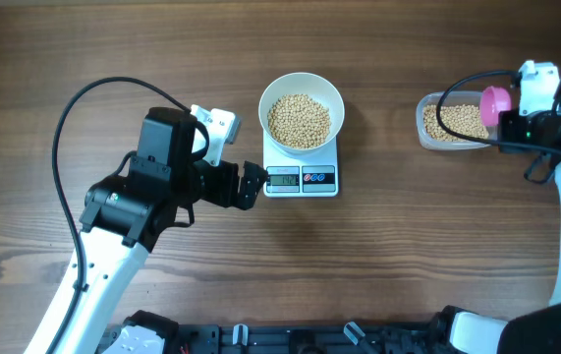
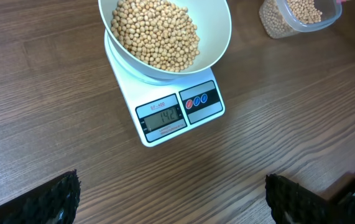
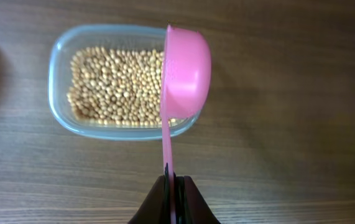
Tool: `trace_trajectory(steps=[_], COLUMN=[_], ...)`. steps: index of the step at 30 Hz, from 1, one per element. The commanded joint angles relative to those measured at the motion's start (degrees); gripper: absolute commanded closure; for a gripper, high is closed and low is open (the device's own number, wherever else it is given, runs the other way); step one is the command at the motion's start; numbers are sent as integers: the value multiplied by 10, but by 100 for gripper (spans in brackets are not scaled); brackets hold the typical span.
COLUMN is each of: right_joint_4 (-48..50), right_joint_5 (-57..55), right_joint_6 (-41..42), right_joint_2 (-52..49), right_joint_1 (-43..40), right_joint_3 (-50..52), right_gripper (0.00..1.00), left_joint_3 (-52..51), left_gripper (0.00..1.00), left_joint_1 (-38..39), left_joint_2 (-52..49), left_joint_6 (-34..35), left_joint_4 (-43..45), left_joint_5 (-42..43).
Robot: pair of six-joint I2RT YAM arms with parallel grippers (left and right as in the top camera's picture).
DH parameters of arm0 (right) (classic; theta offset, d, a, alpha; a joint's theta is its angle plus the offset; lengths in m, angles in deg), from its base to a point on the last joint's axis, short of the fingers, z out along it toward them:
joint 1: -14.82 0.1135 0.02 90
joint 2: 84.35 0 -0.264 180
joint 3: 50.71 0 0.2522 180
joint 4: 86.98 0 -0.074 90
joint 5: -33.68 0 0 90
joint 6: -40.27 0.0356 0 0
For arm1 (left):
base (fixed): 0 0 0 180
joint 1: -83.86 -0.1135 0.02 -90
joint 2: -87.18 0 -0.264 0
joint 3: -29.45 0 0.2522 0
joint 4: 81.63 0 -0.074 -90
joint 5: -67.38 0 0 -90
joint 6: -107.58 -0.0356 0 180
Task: Scoop item into bowl and weigh 150g on scale
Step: 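Dip the pink scoop into the tub and scoop a small amount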
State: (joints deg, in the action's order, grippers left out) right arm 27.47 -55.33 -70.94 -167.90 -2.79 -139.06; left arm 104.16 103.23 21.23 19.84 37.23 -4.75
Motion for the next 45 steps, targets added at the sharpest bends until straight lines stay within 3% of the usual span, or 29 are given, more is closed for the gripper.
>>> trace_trajectory(steps=[1, 13, 24, 34, 45], right_joint_4=[3, -3, 7, 6, 4], right_joint_5=[-16, -74, -54, 39, 43], right_joint_6=[-13, -13, -12, -12, -5], right_joint_2=[-26, -79, -89, -89, -89], right_joint_1=[18, 59, 73, 77, 76], right_joint_3=[5, 5, 39, 41, 41], right_gripper=[96, 96, 96, 96, 96], left_joint_3=[0, 0, 0, 0, 0], left_gripper=[0, 0, 0, 0, 0], left_joint_1=[-4, -4, -4, -4, -4], left_joint_2=[3, 3, 3, 3, 3], left_joint_6=[3, 3, 3, 3, 3], left_joint_4=[0, 0, 0, 0, 0], left_joint_5=[5, 5, 5, 5, 5])
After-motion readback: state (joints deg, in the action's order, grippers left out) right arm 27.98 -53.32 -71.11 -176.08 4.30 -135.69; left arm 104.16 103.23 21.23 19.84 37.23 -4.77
